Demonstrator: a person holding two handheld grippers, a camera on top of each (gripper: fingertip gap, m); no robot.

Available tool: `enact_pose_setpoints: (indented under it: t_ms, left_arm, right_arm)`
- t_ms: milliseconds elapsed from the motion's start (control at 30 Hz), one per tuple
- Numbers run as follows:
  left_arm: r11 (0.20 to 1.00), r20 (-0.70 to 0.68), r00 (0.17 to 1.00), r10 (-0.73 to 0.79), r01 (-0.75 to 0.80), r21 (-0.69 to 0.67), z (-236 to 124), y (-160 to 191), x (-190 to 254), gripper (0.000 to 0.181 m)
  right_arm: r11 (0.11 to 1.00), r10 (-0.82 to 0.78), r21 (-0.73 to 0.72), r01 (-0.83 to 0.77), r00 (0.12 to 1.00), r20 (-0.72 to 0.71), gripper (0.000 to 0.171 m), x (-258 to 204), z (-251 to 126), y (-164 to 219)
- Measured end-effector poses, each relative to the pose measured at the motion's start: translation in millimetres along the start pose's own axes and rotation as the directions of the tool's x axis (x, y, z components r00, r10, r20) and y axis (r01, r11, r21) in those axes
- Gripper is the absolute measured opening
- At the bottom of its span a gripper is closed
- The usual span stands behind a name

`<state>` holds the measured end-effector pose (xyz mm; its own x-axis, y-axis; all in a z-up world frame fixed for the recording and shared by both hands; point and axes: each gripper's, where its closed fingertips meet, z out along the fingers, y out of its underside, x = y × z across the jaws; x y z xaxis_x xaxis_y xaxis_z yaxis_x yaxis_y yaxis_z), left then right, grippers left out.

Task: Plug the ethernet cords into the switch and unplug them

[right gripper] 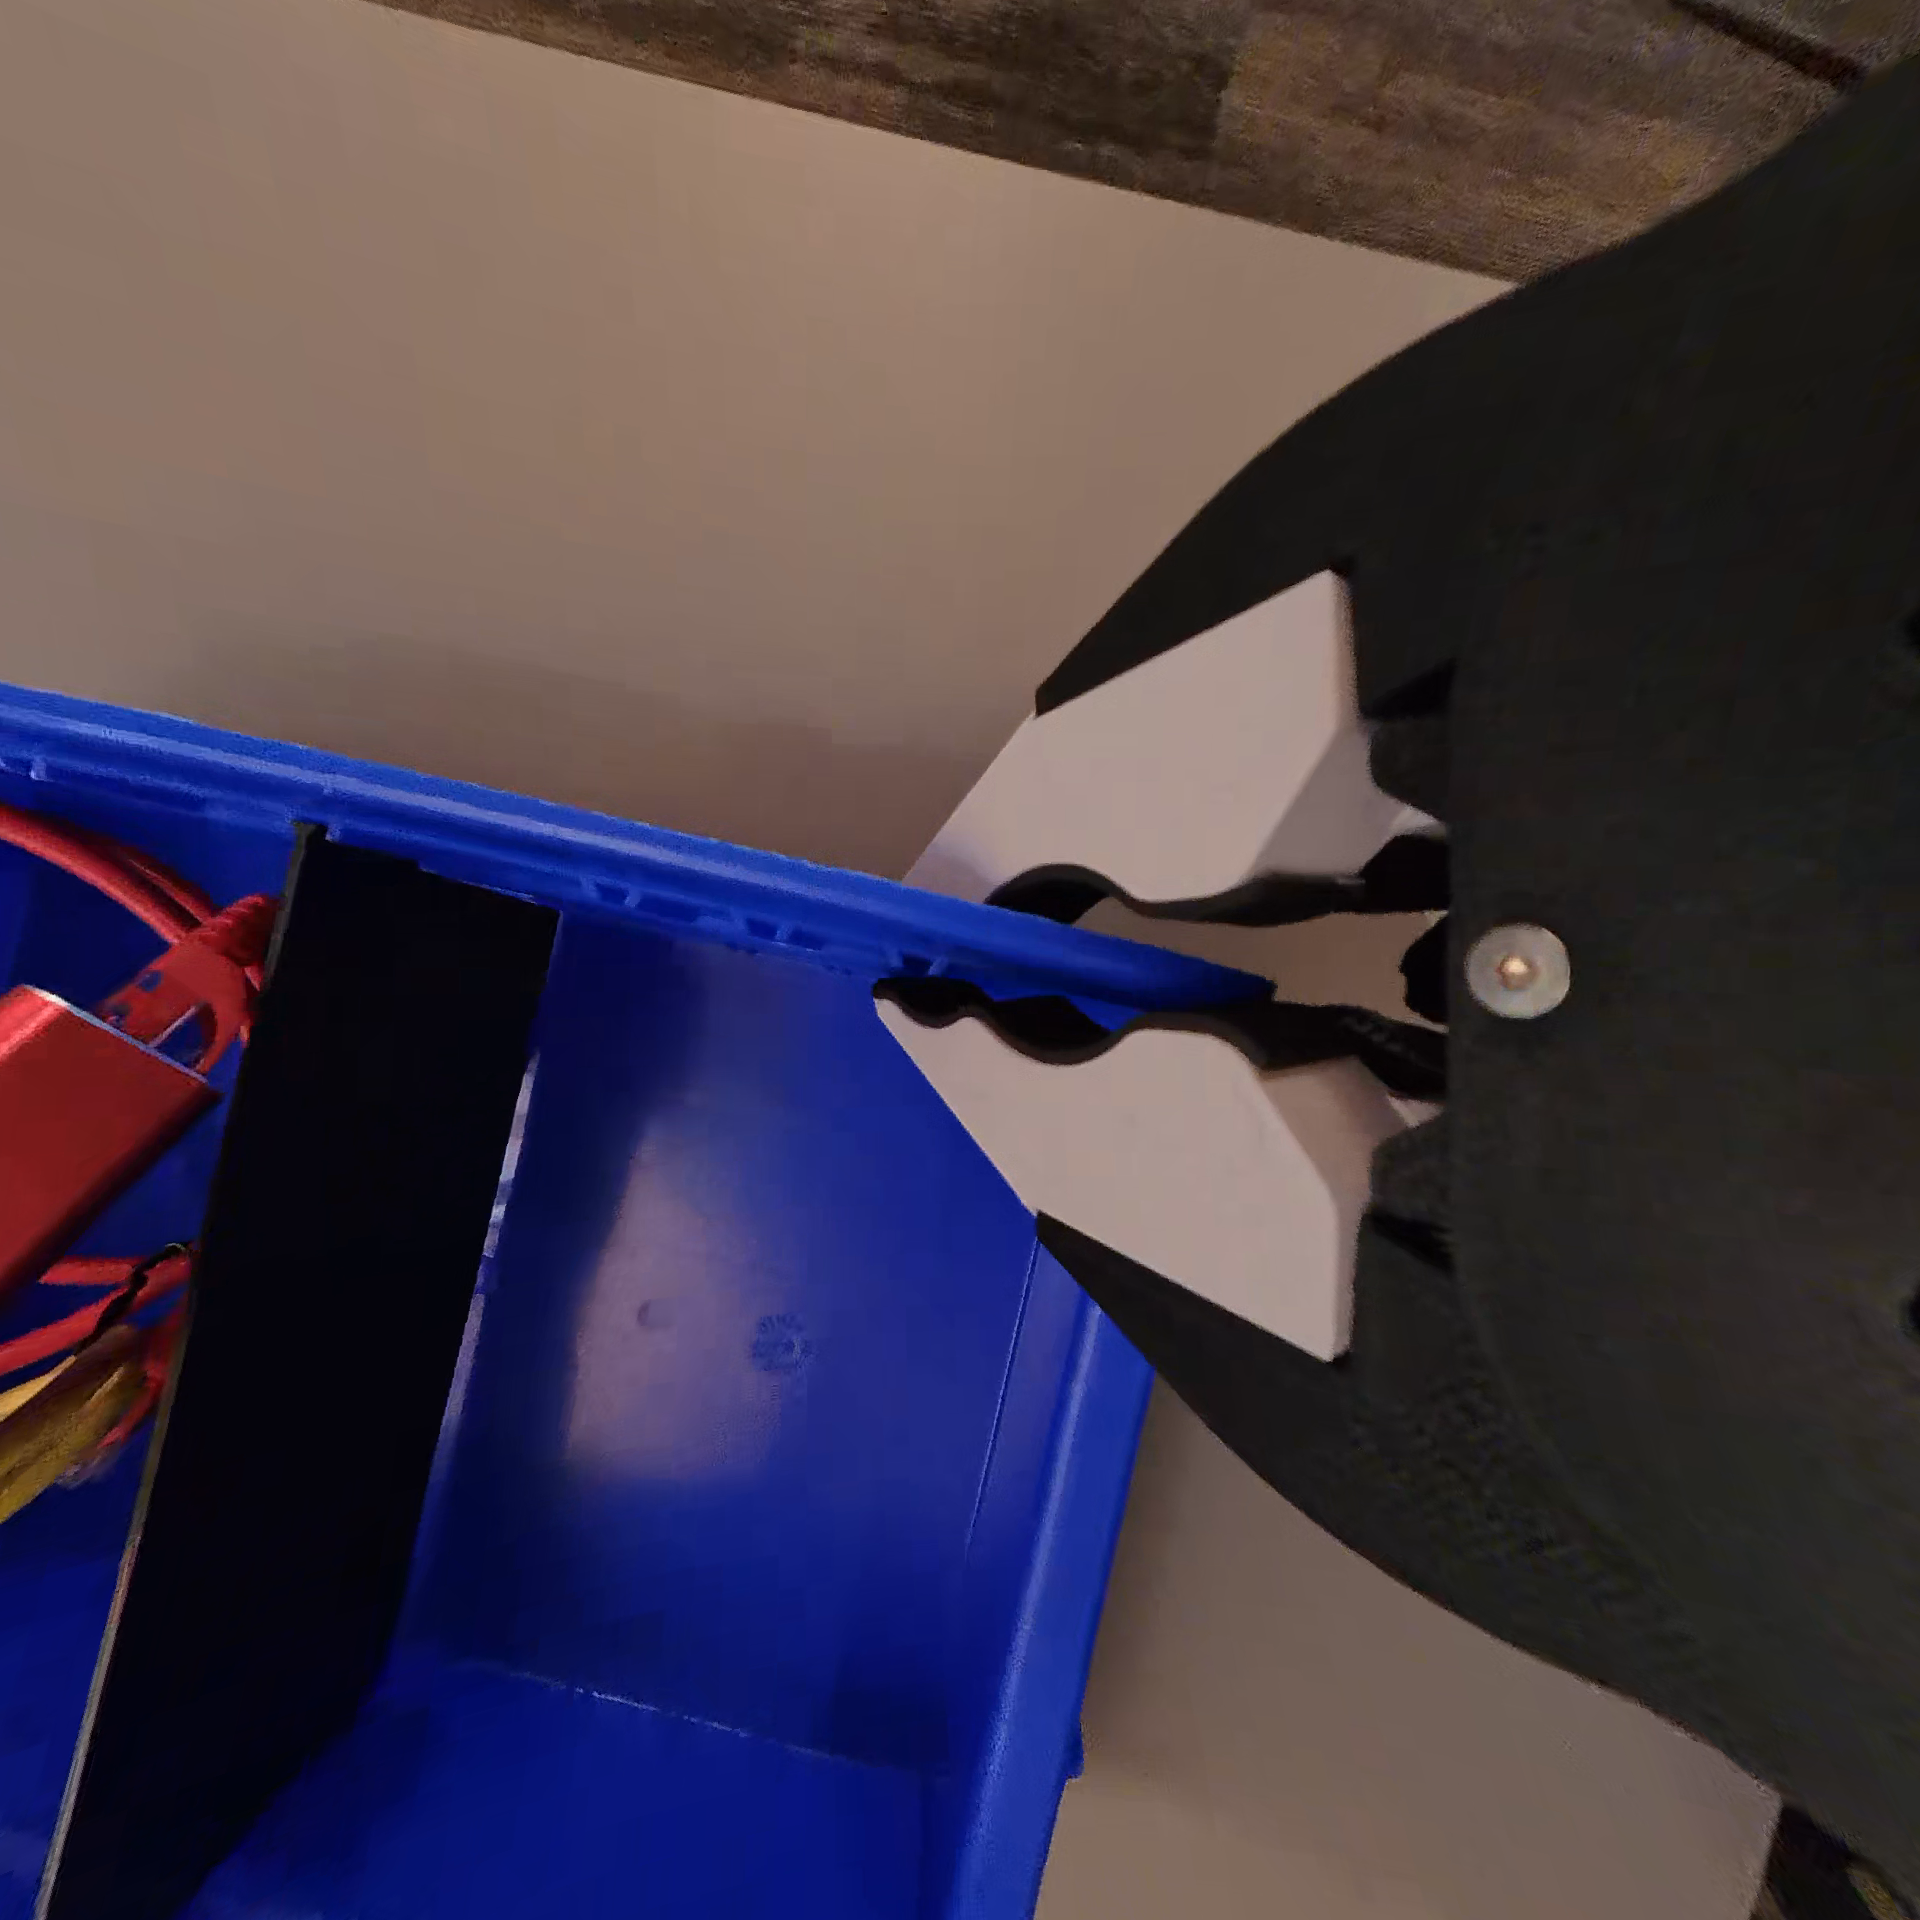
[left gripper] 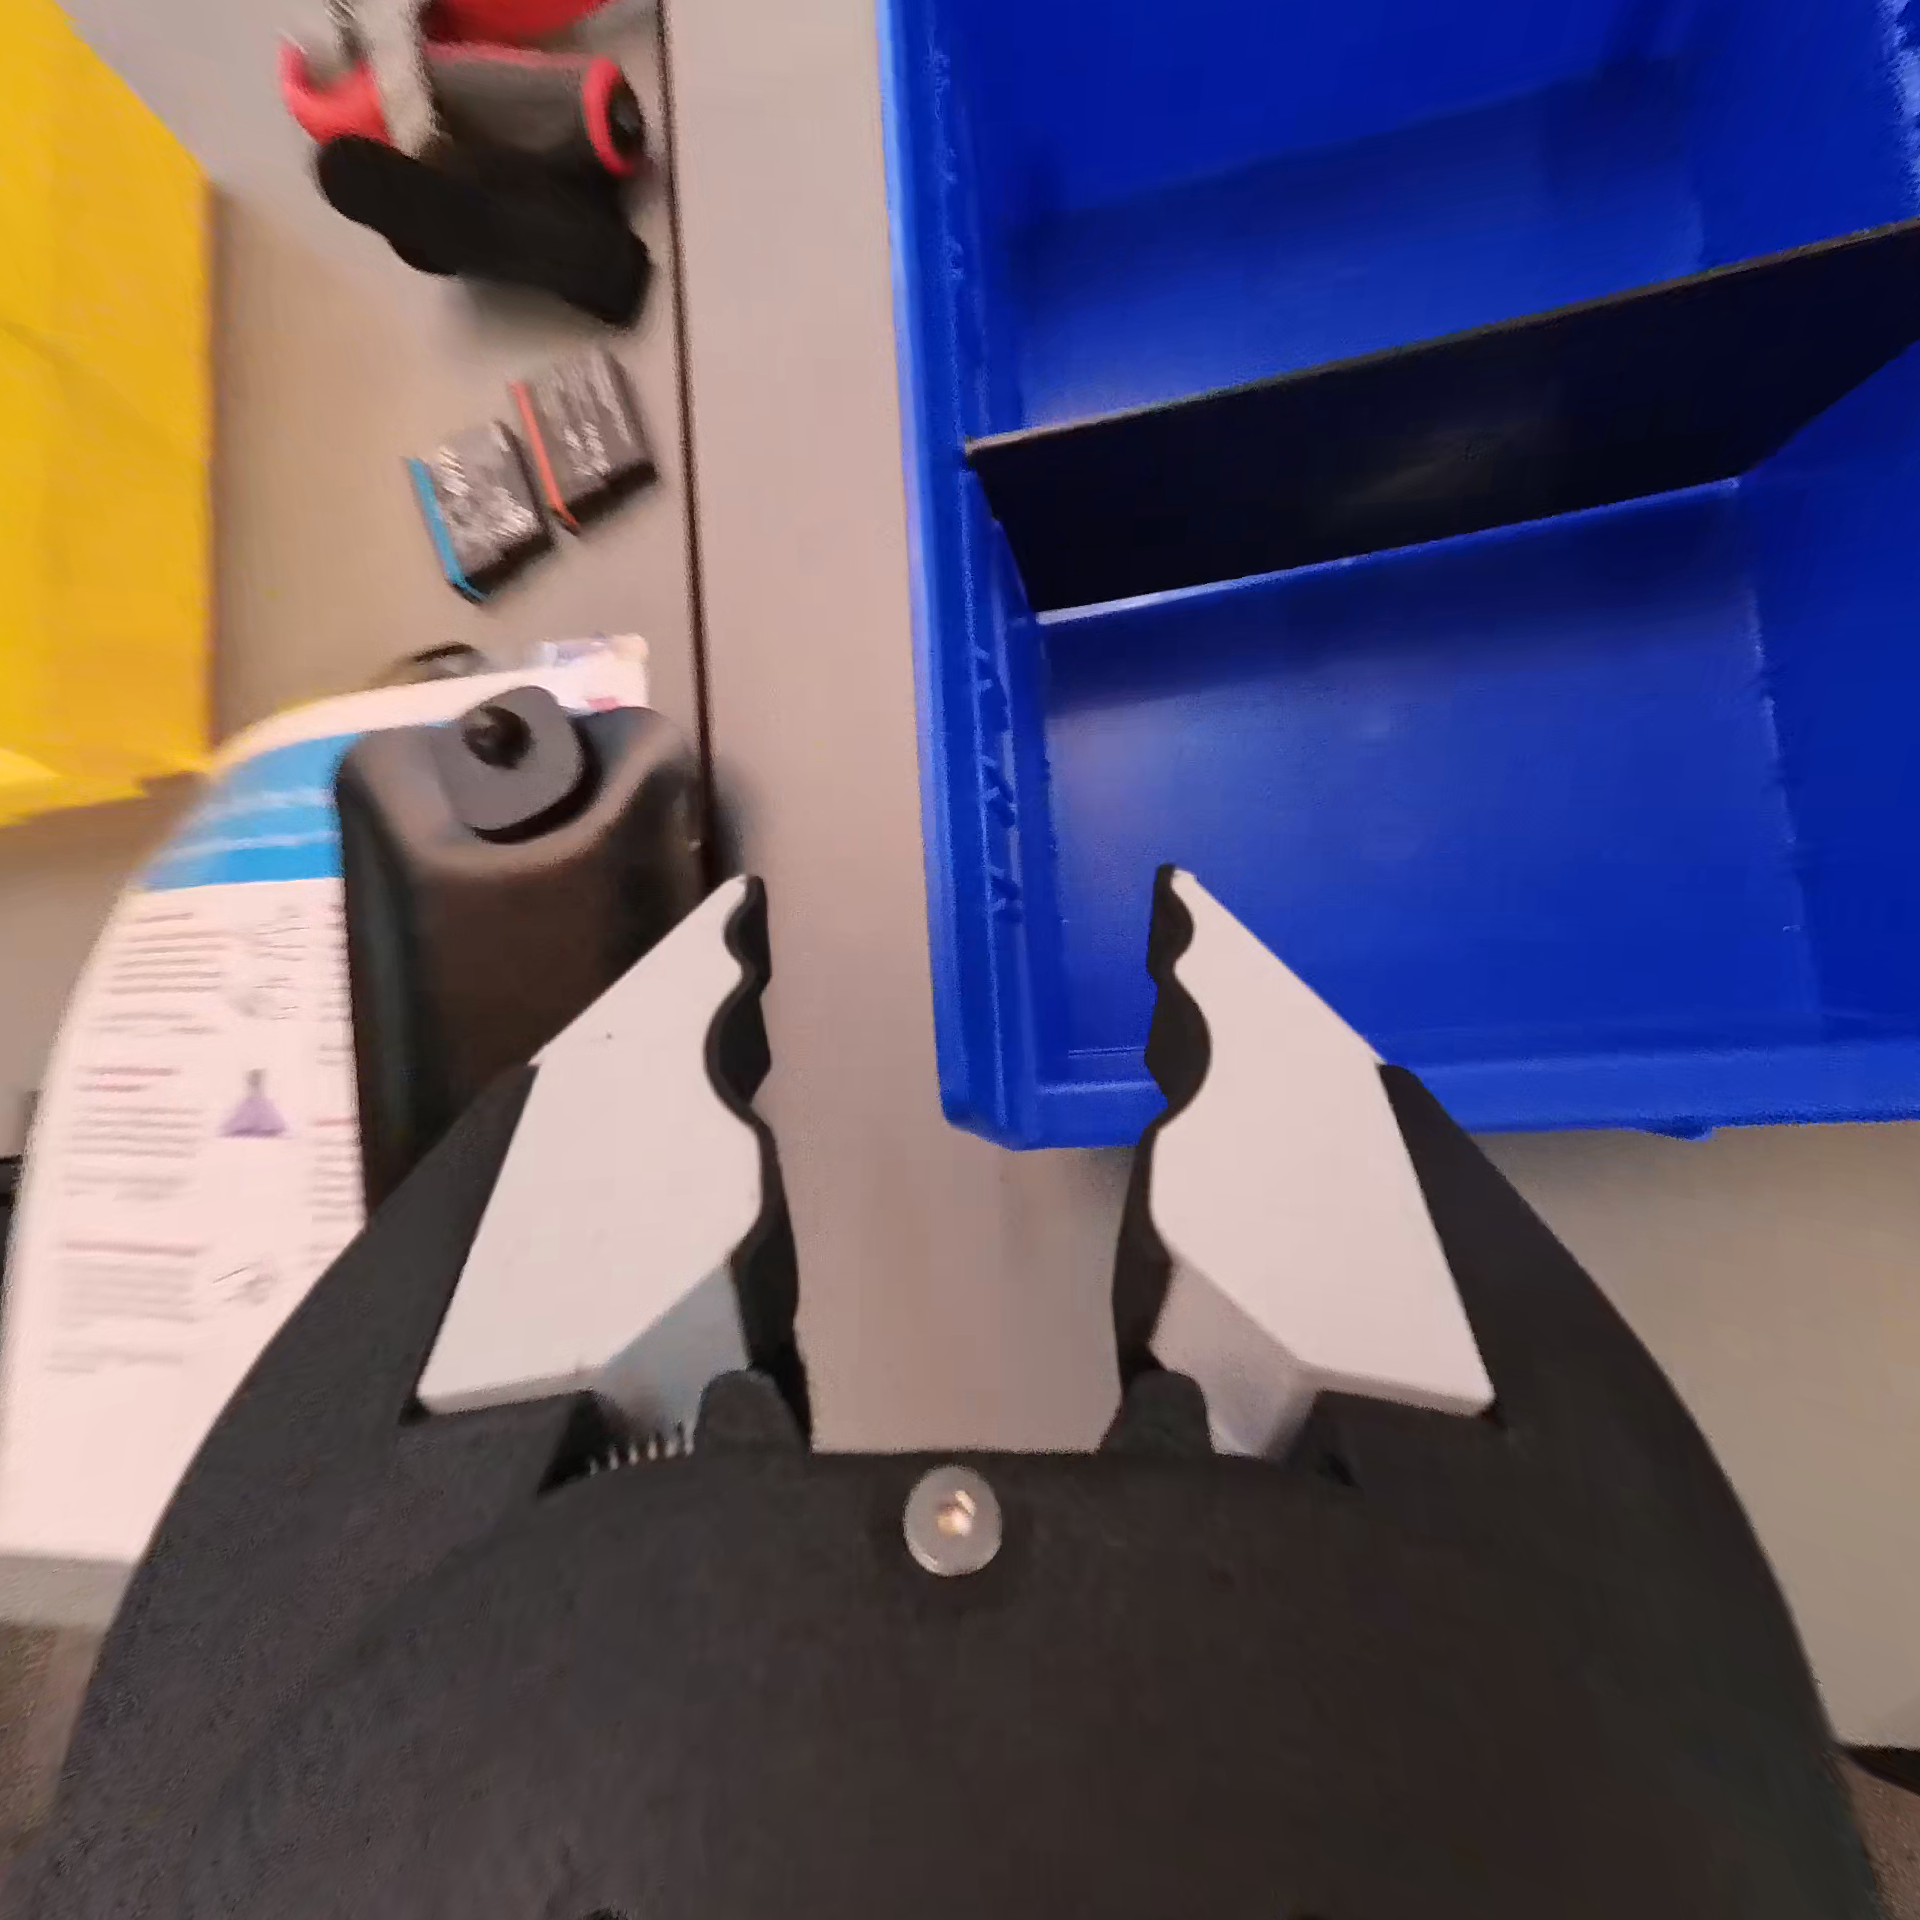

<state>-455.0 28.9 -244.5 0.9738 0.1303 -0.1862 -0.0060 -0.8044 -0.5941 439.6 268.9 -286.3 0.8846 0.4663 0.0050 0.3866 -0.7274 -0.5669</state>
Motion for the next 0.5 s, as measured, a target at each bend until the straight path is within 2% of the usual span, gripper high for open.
enact_pose_setpoints:
  t_ms: [67, 133, 267, 333, 433, 500]
  left_arm:
    - [1.0, -0.057, 0.998, -0.023, 0.024, 0.003, 11, 1, 3, 0.068]
    - [0.999, -0.12, 0.992, -0.042, 0.041, -0.011, 23, 1, 9, 0.068]
    - [0.997, -0.207, 0.977, -0.056, 0.043, -0.066, 45, 4, 21, 0.066]
    - [0.996, -0.239, 0.969, -0.061, 0.045, -0.071, 56, 2, 29, 0.054]
    - [0.994, -0.218, 0.972, -0.091, 0.077, -0.076, 62, -4, 24, 0.028]
    - [0.991, -0.256, 0.958, -0.126, 0.108, -0.081, 63, -8, 26, 0.021]
  right_arm:
    - [0.999, -0.02, -0.028, 0.019, 1.0, -0.024, 0.006, -14, -9, 13]
    - [0.998, -0.036, -0.055, 0.038, 0.999, 0.028, 0.015, -33, -18, 20]
    - [1.0, -0.005, 0.02, 0.005, 1.0, 0.02, 0.031, -30, -36, -7]
    - [1.0, 0.023, 0.01, -0.023, 0.998, 0.061, 0.041, -28, -32, -17]
    - [0.997, 0.014, -0.075, -0.006, 0.993, 0.116, 0.037, -26, -10, -15]
    - [0.991, 0.024, -0.134, -0.005, 0.99, 0.138, 0.038, -25, 7, -8]
